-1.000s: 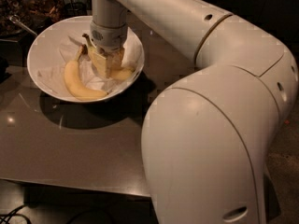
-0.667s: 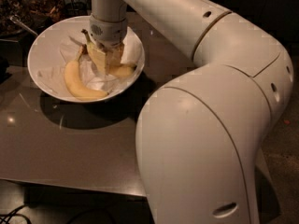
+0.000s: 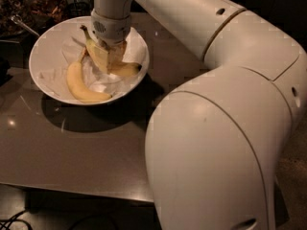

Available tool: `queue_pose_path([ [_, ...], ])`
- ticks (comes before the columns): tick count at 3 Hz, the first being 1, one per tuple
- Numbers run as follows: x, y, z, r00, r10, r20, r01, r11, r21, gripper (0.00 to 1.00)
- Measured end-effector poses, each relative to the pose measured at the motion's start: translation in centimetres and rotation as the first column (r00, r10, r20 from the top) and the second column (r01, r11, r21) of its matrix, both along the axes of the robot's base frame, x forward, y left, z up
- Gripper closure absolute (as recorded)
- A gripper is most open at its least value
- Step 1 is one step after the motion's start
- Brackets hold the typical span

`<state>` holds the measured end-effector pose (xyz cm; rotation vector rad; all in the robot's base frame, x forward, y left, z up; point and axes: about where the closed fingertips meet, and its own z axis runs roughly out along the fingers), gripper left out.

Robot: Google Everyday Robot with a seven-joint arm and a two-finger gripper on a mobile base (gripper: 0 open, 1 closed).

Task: Pick banana from white bowl

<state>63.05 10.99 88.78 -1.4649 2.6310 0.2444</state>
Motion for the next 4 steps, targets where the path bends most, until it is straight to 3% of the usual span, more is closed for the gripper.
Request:
queue_pose_path([
  [1, -2.9, -0.2, 3.3, 0.9994, -0.034, -0.009, 0.034, 0.999, 0.027, 1.00],
  [2, -3.0, 0.3, 3.5, 0.9996, -0.027, 0.006, 0.027, 0.999, 0.040, 1.00],
  [3, -8.5, 0.2, 4.9, 0.9980, -0.058, -0.026, 0.059, 0.996, 0.062, 1.00],
  [4, -8.3, 0.5, 4.9, 0.9982, -0.057, -0.019, 0.059, 0.996, 0.071, 1.00],
])
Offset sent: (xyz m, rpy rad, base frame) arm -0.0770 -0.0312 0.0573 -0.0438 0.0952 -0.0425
